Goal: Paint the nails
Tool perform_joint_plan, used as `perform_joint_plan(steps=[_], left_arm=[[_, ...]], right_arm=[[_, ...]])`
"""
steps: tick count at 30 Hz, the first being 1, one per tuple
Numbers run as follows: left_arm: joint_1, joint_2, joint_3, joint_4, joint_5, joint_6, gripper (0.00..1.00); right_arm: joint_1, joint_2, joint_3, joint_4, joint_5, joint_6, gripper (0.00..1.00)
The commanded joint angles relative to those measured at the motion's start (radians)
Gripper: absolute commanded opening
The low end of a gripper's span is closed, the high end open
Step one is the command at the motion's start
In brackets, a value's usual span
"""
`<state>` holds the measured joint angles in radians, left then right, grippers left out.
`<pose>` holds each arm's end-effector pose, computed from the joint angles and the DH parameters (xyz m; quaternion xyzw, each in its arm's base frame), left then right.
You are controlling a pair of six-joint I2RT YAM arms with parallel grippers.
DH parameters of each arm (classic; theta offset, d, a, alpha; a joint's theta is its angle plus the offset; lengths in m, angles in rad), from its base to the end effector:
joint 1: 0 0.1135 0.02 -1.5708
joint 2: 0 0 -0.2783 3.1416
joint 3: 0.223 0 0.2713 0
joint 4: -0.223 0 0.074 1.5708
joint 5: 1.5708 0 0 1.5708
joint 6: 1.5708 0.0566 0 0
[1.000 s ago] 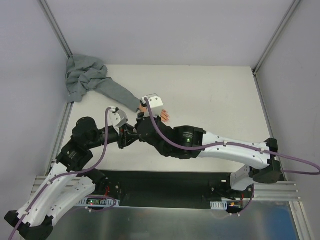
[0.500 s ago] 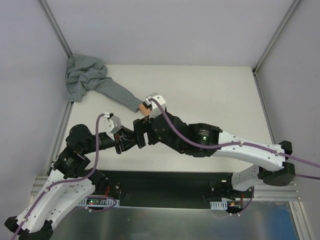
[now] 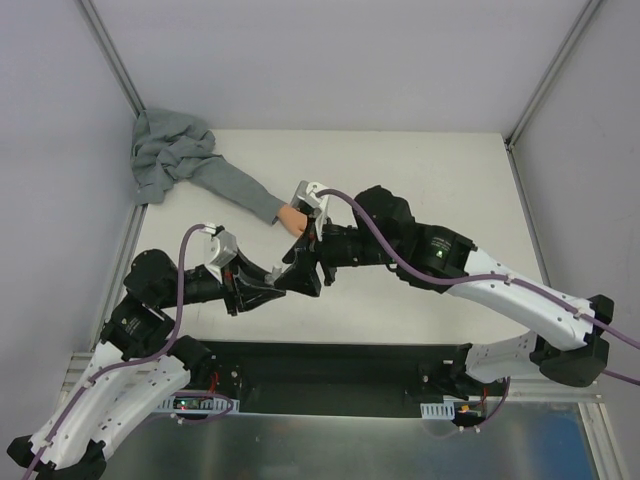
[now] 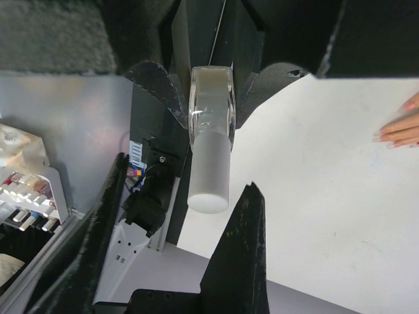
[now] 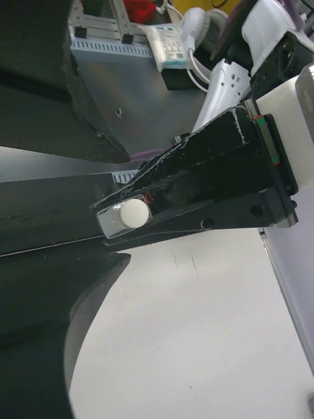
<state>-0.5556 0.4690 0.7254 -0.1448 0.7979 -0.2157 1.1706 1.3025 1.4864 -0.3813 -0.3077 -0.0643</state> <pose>0.0851 -0.1005 0.3771 0.3893 0.5564 -0.4983 0.5391 0.1092 0.3022 0.4641 -0.5217 0.5669 0.4300 0.4708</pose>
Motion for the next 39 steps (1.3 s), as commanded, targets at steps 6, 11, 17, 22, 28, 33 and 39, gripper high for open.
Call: perform_joint_plan(steps=[6,11,17,22,28,33,39], left_arm=[[-0.001,-0.013,0.028,0.034,0.080,-0.047,0.00],[-0.003,-0.029,0.026,0.033,0.070,-0.027,0.00],[-0.003,-0.050,0.023,0.036,-0.021,0.030,0.00],[-0.003,-0.027,0.022,0.091,-0.161,0.053,0.00],[-0.003,0.032,0.016,0.235,-0.264,0.044,0.00],[-0.003,0.083,0.029,0.237,-0.250,0.059,0.00],[-0.003,0.046,-0.035,0.228,-0.163,0.021,0.00]], right_arm=[[-0.037,0.076,0.060,0.142,-0.231,0.004,0.48],[-0.049,0.095,0.061,0.143,-0.258,0.015,0.27],[-0.048,0.098,0.028,0.171,-0.263,0.085,0.01],[-0.016,0.060,-0.060,0.209,-0.101,0.138,0.01],[0.202,0.200,0.173,-0.359,0.900,0.475,0.01],[0.311,0.414,0.460,-0.550,1.101,0.544,0.10],[0.271,0.246,0.293,-0.326,0.905,0.416,0.36]])
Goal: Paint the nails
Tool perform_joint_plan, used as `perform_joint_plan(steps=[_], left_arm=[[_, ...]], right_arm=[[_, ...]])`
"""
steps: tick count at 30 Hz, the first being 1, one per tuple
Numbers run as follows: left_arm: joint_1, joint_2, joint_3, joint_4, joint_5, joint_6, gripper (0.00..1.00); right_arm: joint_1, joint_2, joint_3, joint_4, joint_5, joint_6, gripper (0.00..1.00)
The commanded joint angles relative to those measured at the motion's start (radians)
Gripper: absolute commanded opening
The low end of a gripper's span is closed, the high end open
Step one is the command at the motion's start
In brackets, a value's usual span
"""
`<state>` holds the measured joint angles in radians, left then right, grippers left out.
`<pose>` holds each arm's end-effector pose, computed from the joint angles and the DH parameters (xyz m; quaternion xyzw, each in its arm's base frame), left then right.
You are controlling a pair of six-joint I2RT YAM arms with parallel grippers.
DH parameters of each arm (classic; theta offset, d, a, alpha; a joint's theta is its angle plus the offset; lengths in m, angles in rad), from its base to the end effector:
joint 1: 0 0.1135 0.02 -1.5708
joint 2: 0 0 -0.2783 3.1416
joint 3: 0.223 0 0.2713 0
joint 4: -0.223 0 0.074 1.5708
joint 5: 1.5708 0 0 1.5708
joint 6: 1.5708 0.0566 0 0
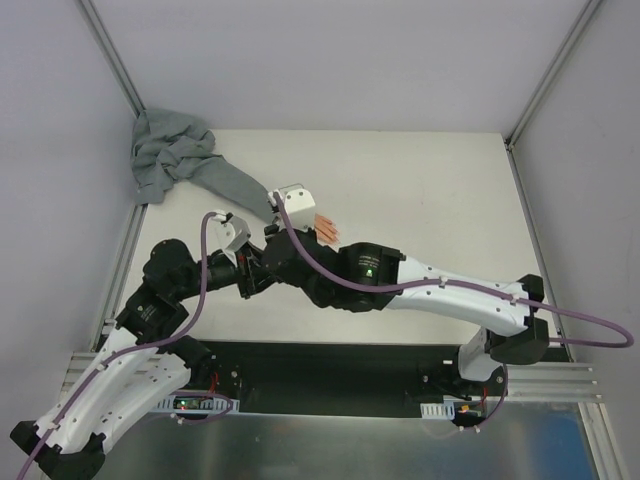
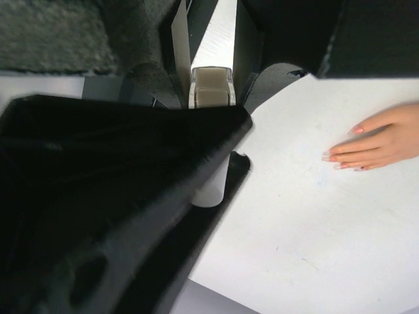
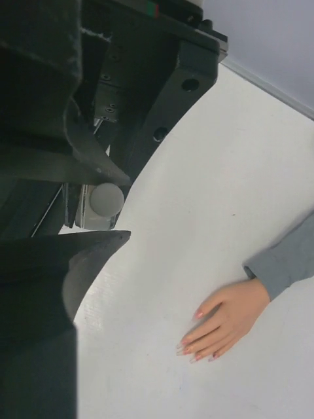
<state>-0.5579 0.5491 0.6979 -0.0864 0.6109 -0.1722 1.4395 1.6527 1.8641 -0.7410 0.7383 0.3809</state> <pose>0.1147 -0.1099 0.3648 0.3403 0.5989 -0.4405 0.5758 0.0887 0.3805 0.4465 -0.2536 0.7890 0.1742 0.5318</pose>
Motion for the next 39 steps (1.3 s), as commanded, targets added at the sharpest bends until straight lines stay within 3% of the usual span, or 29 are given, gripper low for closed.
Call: perform_joint_plan(steps=[1,2,5,10,14,18,22,25,31,36,39], left_arm=[[0.000,-0.047,-0.017,0.160,0.033,-0.038,0.00],[0.000,-0.052,-0.023,0.154,0.045,-0.042,0.00],[0.000,-0.067,-0.037,0.110,0.084,-0.058,0.00],[0.000,-0.078,-0.025,0.091,0.183,-0.092,0.00],[0.000,-0.078,0.003,0.091,0.282,-0.119,0.00],[0.000,-0.077,0.031,0.091,0.377,-0.141,0.00],[0.000,-0.083,0.041,0.091,0.447,-0.154,0.00],[0.000,-0.090,0.043,0.093,0.489,-0.167,0.00],[0.000,-0.100,0.051,0.100,0.529,-0.176,0.00],[0.000,-0.107,0.057,0.106,0.533,-0.178,0.00],[0.000,-0.103,0.057,0.112,0.533,-0.181,0.00]], right_arm=[[-0.010,-0.125,-0.110,0.046,-0.170,-0.049,0.41],[-0.013,-0.139,-0.117,0.054,-0.227,-0.089,0.54],[-0.057,-0.204,-0.126,0.057,-0.397,-0.150,0.68],[-0.106,-0.301,-0.149,0.069,-0.598,-0.279,0.82],[-0.157,-0.364,-0.201,0.121,-0.895,-0.400,0.85],[-0.217,-0.375,-0.249,0.227,-1.085,-0.491,0.84],[-0.266,-0.354,-0.273,0.324,-1.232,-0.491,0.69],[-0.283,-0.341,-0.304,0.422,-1.318,-0.502,0.68],[-0.294,-0.304,-0.318,0.535,-1.467,-0.494,0.59],[-0.292,-0.294,-0.329,0.571,-1.496,-0.490,0.50],[-0.294,-0.289,-0.339,0.588,-1.522,-0.484,0.50]])
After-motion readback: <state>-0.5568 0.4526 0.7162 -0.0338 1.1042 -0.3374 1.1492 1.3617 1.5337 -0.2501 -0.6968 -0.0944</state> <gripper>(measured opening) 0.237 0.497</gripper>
